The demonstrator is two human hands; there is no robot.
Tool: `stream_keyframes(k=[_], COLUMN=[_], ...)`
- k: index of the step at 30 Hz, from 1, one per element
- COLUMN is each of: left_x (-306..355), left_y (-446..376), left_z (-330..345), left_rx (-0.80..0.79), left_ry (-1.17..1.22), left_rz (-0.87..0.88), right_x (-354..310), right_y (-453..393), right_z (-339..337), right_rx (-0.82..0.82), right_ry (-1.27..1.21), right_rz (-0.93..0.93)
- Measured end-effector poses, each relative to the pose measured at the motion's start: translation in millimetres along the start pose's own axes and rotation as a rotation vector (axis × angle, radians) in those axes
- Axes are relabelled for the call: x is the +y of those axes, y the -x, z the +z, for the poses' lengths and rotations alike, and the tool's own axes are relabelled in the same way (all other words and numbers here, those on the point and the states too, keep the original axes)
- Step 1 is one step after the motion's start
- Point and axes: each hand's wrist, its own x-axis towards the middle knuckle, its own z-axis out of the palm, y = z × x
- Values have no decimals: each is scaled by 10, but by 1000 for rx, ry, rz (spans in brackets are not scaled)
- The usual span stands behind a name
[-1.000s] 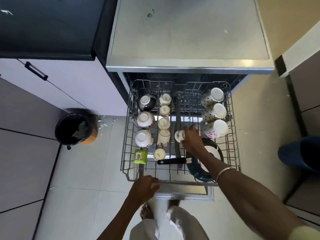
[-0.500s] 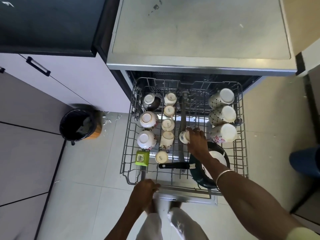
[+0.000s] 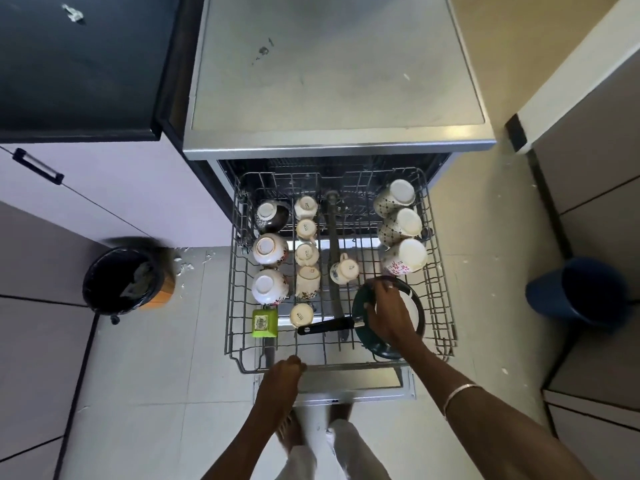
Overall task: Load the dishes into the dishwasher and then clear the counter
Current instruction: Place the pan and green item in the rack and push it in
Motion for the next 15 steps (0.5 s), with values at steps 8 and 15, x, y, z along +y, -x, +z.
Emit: stream_keyframes(k=[8,15], left_x=[-27,-126], left_y=[64,117], left_z=[-54,76], left_rx=[29,154], left_ry=[-24,-87], left_rz=[110,215], right_x=[84,179], right_y=[890,1190], right_z=[363,676], right_rx=[-25,-1], right_ry=[-7,92], right_rz=[-20,-171])
